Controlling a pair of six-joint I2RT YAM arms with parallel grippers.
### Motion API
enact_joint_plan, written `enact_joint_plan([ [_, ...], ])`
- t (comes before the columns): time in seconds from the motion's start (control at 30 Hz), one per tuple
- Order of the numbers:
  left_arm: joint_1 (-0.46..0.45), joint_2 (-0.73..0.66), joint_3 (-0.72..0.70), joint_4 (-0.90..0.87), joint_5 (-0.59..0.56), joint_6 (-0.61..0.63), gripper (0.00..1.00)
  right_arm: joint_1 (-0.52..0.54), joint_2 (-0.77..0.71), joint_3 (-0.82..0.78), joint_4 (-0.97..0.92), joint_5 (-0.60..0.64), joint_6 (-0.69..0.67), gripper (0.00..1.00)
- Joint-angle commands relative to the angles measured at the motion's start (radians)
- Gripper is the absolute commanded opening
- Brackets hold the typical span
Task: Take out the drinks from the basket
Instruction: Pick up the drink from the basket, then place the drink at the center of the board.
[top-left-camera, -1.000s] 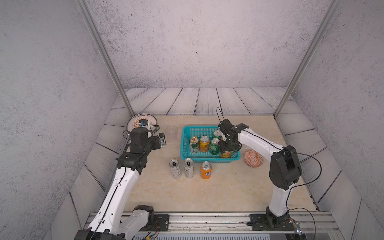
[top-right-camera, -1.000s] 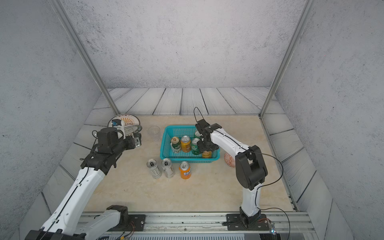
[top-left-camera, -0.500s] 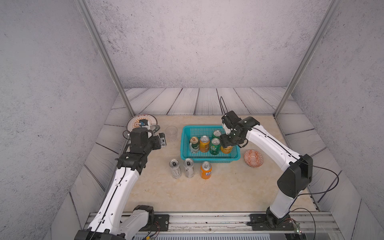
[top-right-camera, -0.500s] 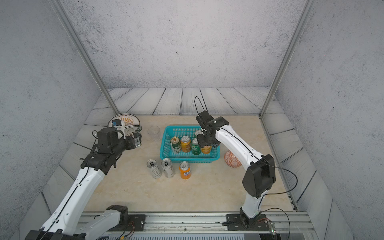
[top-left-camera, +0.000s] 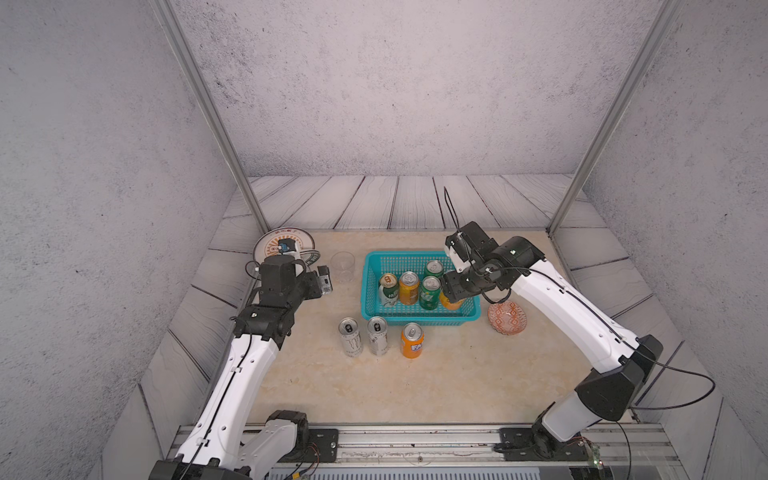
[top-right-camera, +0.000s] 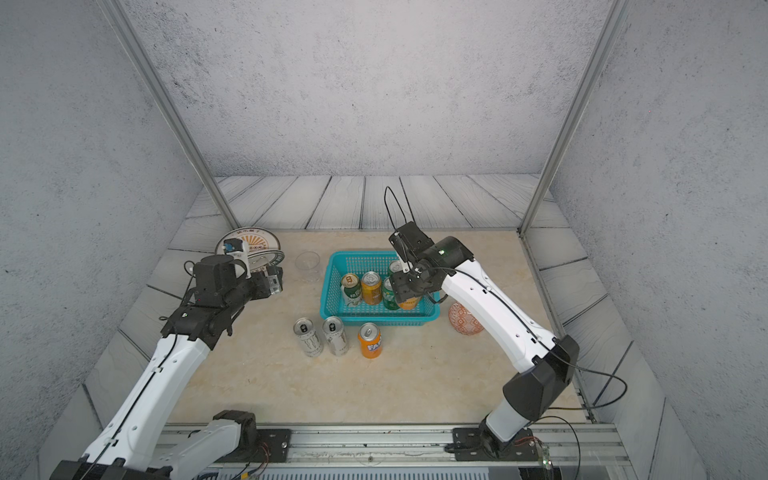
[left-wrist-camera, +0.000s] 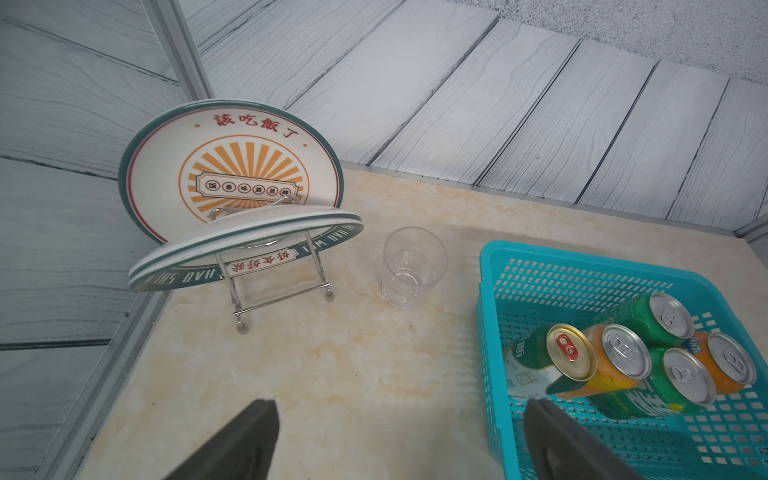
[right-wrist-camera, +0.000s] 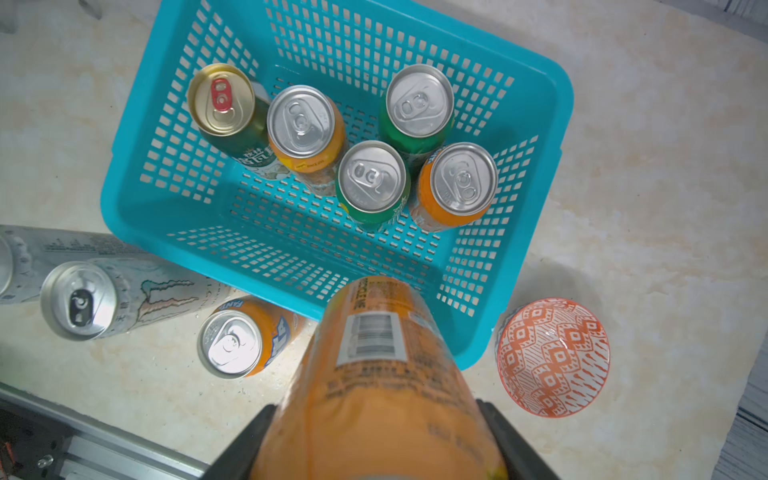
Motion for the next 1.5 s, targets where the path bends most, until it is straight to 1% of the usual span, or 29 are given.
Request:
enact_joint_plan([
  [0.0, 0.011, 0.004, 0.005, -0.004, 0.005, 0.001, 0.99, 0.031, -0.085, -0.008, 0.014, 0.046, 0.040, 0.61],
  [0.23, 0.012, 0.006, 0.007, -0.005, 0.007, 0.001, 0.99, 0.087, -0.130, -0.113, 0.048, 0.060, 0.092, 0.61],
  [0.5, 0.014, 0.005, 0.007, -0.006, 0.007, 0.001, 0.99, 0.127, -0.154, -0.237, 0.119, 0.037, 0.141, 0.61],
  [0.9, 0.016, 0.008, 0.008, -0.005, 0.007, 0.001, 0.99, 0.144, -0.164, -0.399, 0.237, 0.043, 0.188, 0.60],
  [1.47, 0.018, 0.010, 0.005, -0.006, 0.007, 0.001, 0.99, 0.145, -0.098, -0.521, 0.333, 0.046, 0.197, 0.60],
])
